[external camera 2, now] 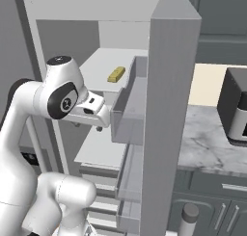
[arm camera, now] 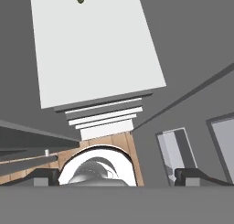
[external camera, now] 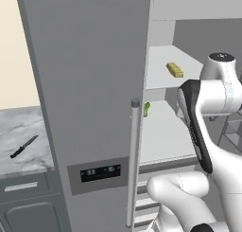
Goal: Retrieve the butter from the fridge and place it on a plate on the dining table. Then retrieve the butter knife by the fridge and place it near the plate.
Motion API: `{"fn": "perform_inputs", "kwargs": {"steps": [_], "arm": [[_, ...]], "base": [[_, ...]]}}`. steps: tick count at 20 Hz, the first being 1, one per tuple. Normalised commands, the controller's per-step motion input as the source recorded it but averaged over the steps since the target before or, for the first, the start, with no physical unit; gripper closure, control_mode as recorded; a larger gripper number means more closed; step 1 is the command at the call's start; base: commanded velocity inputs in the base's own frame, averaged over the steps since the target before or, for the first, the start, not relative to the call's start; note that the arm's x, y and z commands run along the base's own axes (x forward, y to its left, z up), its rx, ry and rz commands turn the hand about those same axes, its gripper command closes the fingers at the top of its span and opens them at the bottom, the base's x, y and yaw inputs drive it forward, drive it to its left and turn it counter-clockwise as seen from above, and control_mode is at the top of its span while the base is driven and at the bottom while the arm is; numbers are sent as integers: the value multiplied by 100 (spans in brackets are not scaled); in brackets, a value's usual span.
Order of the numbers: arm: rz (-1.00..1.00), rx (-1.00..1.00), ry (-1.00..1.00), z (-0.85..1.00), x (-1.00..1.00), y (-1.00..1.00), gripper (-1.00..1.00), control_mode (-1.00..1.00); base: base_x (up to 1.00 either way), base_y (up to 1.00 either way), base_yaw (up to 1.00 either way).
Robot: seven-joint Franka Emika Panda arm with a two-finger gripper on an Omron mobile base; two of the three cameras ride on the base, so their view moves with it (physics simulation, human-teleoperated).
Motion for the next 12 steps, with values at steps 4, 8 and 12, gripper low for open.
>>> {"fn": "perform_inputs", "kwargs": {"steps": [4, 8, 12], "arm": [[0, 0, 0, 0, 0, 0, -100, 100], [0, -1, -9, 2, 0, 0, -100, -100], [2, -5, -38, 24, 0, -3, -100, -100]], "base": [[0, 0, 0], [1, 0, 0], [0, 0, 0]]}}
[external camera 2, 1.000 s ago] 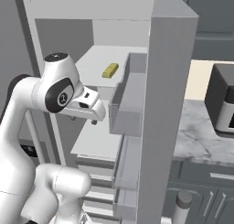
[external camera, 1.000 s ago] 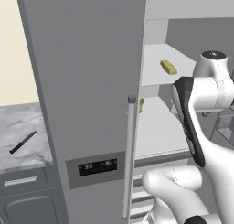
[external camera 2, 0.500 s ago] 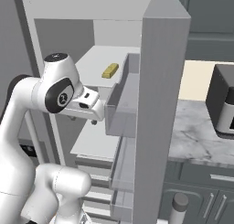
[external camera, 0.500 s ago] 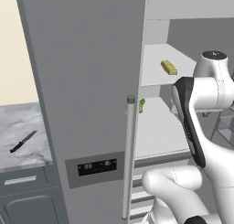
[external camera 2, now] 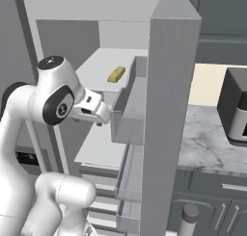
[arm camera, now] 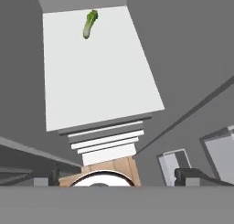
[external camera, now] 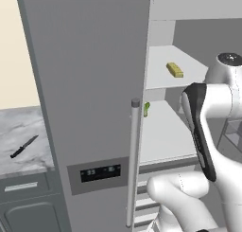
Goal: Retrieve the butter from the fridge and place it on a plate on the dining table. Then retrieve the butter knife by the fridge and place it near the plate.
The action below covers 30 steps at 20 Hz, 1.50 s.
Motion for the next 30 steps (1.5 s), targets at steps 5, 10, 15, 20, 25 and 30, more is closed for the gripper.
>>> {"fn": "perform_inputs", "kwargs": {"steps": [5, 10, 15, 20, 25, 30], "arm": [[4, -11, -23, 54, 6, -1, -100, -100], [8, -1, -17, 76, 1, 0, -100, -100], [6, 0, -11, 11, 36, 0, -100, -100], [0, -10, -11, 6, 52, 0, -100, -100], [0, 6, -1, 7, 54, -1, -100, -100], [-1, 7, -1, 5, 52, -1, -100, -100]], "base": [[0, 0, 0], [0, 0, 0], [0, 0, 0], [0, 0, 0], [0, 0, 0], [0, 0, 0]]}}
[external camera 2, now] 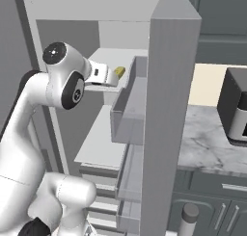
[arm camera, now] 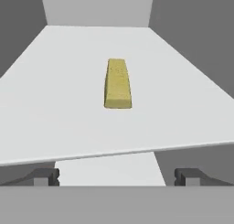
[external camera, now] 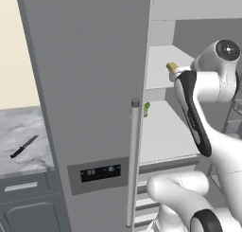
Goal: Retrieve the butter from the fridge and place it on a plate on the dining table. Then retrieve the butter knife by the fridge and place it near the plate.
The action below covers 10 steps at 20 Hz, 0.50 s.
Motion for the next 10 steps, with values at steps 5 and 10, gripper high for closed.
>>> {"fn": "perform_inputs", "kwargs": {"steps": [5, 10], "arm": [[-12, 0, -1, 0, 50, -1, -100, -100], [-3, 8, -2, 0, 8, -5, -100, -100]], "base": [[0, 0, 0], [0, 0, 0]]}}
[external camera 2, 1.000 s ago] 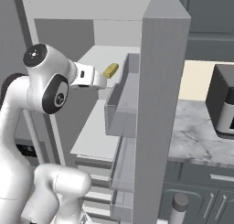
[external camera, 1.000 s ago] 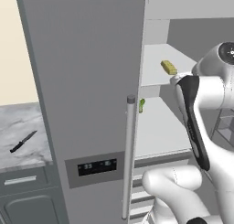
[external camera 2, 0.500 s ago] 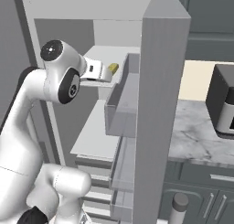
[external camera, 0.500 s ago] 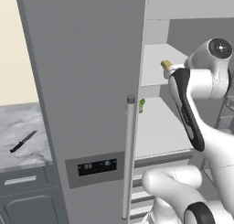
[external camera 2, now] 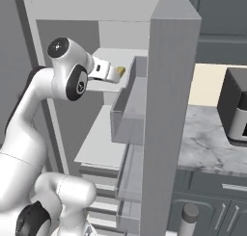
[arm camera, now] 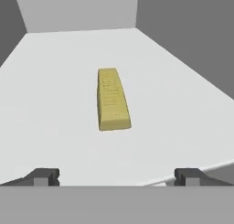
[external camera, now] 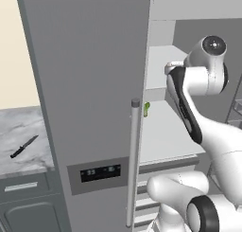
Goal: Retrieve the butter from the fridge and place it on a plate on the dining table. Then retrieve the butter knife by the fridge and place it near the plate.
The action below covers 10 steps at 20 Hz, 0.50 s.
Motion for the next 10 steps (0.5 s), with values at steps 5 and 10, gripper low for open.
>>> {"fn": "perform_inputs", "kwargs": {"steps": [5, 10], "arm": [[0, 7, 0, 0, 11, -13, -100, -100], [4, 0, 0, 0, 28, -1, -100, -100]], "base": [[0, 0, 0], [0, 0, 0]]}}
